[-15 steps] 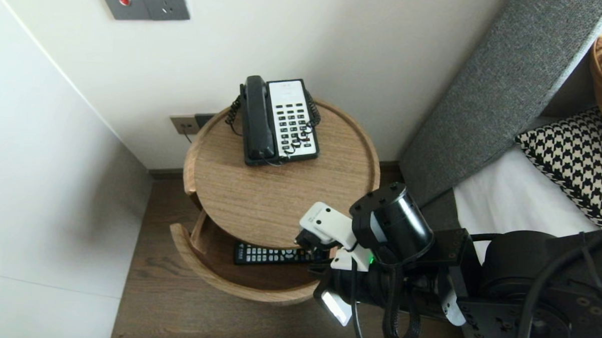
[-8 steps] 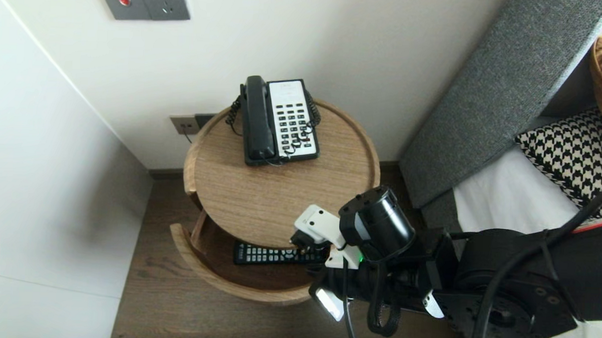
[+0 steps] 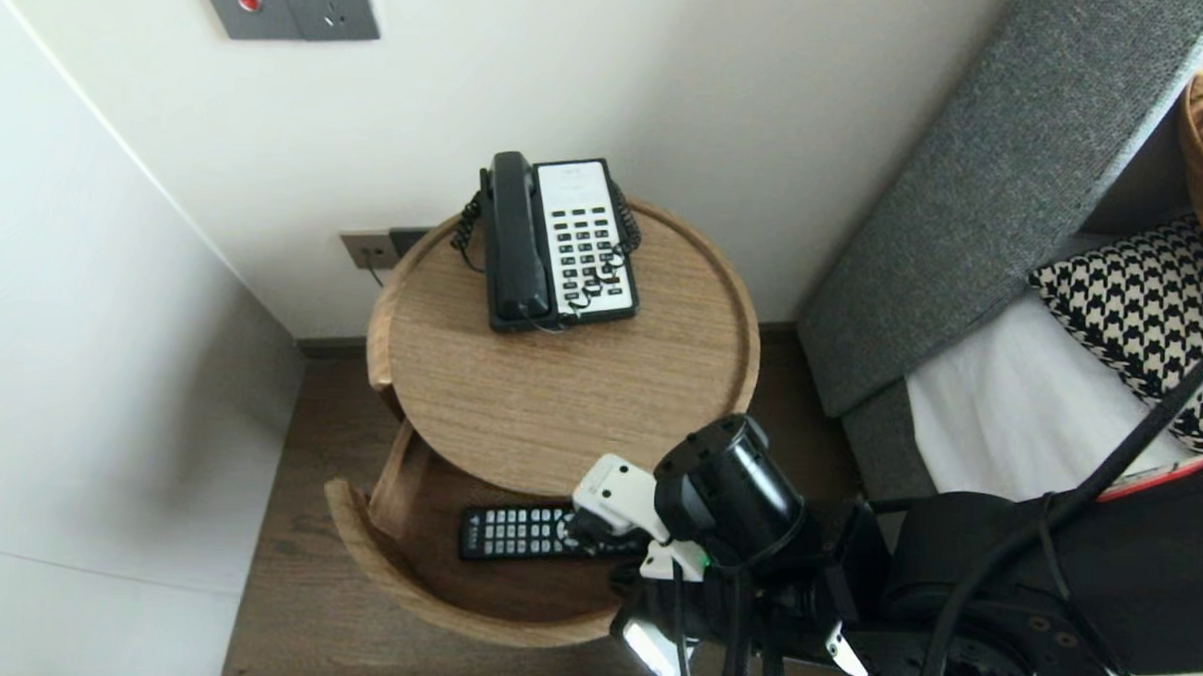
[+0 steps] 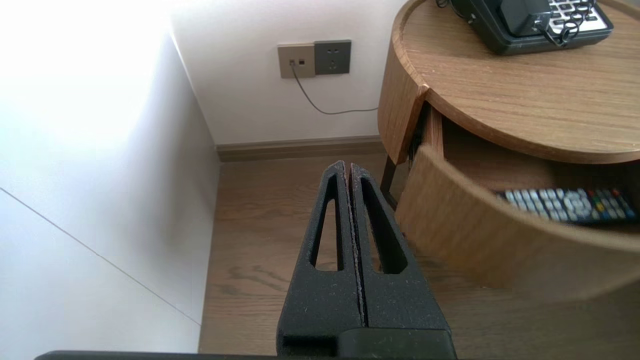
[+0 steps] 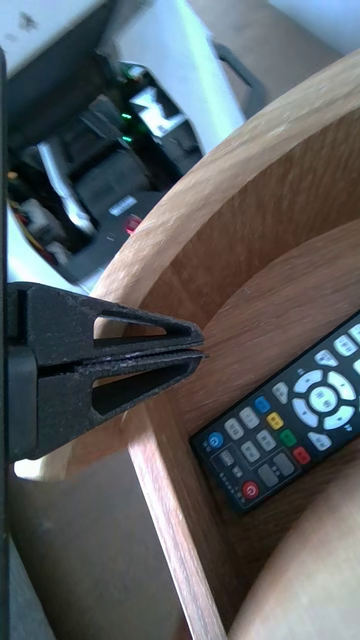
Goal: Open the nightstand drawer
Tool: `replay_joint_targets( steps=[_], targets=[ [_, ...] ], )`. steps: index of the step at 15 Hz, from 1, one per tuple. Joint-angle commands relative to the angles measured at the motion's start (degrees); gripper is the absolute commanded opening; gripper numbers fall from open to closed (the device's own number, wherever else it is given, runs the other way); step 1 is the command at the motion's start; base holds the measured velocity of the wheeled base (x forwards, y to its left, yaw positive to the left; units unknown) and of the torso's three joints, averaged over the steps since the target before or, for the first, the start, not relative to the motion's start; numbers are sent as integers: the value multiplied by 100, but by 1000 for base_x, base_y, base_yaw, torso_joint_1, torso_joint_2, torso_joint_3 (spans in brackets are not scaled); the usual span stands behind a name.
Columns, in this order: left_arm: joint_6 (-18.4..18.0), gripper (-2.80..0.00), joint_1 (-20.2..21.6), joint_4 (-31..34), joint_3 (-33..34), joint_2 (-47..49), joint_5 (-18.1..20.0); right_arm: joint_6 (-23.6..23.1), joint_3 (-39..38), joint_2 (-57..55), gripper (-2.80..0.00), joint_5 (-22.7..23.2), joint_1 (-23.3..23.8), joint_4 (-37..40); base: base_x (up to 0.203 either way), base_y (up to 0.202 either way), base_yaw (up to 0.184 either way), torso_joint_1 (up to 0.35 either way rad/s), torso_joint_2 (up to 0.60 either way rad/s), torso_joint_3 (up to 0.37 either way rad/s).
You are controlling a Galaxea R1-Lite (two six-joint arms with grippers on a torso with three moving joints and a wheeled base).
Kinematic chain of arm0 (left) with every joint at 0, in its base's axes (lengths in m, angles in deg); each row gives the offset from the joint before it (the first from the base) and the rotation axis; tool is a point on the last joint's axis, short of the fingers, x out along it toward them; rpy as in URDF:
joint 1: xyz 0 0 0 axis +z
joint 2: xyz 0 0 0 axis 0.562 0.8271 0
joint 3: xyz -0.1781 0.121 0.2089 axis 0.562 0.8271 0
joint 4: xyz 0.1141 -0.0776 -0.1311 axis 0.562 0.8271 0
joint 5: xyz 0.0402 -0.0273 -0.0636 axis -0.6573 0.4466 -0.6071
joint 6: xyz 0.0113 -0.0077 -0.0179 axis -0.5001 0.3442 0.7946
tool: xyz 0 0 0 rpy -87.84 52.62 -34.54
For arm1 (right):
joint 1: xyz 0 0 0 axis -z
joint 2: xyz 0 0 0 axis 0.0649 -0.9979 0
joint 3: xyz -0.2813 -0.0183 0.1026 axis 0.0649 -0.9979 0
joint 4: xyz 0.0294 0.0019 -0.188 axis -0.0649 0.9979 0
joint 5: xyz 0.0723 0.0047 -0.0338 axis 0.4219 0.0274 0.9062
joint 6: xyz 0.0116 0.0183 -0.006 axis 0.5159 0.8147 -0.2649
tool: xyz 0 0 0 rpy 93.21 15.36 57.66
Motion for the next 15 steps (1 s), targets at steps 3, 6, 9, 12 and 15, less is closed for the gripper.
replay_joint_targets(
  steps=[3, 6, 9, 12, 15],
  targets=[
    [0, -280, 1, -9, 229, -29, 4, 14, -240, 114, -280, 1, -253, -1, 0, 0, 0, 0, 0, 0],
    [0, -280, 1, -14, 229, -29, 4, 18, -409, 142, -280, 5, -415, -9, 0, 0, 0, 0, 0, 0],
    [0, -280, 1, -14, 229, -29, 4, 42, -501, 142, -280, 5, -591, -9, 0, 0, 0, 0, 0, 0],
    [0, -280, 1, -6, 229, -29, 4, 70, -619, 151, -280, 30, -675, -44, 0, 0, 0, 0, 0, 0],
    [0, -280, 1, -14, 229, -29, 4, 114, -699, 213, -280, 23, -684, -36, 0, 0, 0, 0, 0, 0]
  ],
)
